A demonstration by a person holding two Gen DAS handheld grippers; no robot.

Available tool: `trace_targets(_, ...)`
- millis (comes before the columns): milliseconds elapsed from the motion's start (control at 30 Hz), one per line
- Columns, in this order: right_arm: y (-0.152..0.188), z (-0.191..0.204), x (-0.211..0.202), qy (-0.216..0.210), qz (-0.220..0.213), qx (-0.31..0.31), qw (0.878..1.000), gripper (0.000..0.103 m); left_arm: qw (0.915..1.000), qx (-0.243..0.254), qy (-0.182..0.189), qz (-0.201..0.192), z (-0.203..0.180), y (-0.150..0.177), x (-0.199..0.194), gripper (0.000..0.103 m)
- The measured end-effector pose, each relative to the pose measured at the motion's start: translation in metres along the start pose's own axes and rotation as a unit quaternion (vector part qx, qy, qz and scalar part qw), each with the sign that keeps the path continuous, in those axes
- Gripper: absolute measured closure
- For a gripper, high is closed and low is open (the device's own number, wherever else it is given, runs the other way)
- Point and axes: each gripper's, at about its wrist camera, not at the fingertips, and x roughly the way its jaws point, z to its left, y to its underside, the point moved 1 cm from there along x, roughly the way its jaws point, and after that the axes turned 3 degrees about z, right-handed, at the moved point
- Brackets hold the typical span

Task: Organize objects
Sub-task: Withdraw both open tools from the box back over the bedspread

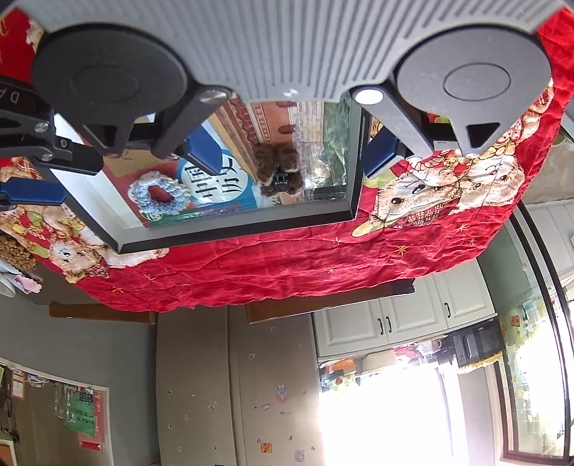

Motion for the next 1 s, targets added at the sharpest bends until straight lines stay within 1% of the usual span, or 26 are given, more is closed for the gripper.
trace_targets(333,0.011,0.009,-0.033,-0.01,-0.018,-0.011,1.0,0.057,0.9996,0.019,0.013,-0.014,-0.004,0.01,-0.029,0.01)
trace_targets(600,0.021,0.011,-0.056,-0.017,-0.031,-0.011,0.999,0.056,0.9993,0.017,0.021,-0.025,0.0,0.017,-0.05,0.008)
trace_targets(767,0.03,0.011,-0.068,-0.019,-0.033,-0.011,0.999,0.056,0.9989,0.021,0.03,-0.028,0.0,0.024,-0.061,0.007)
trace_targets(1000,0.04,0.009,-0.082,-0.019,-0.034,-0.008,0.999,0.056,0.9988,0.024,0.033,-0.027,0.001,0.034,-0.07,0.006)
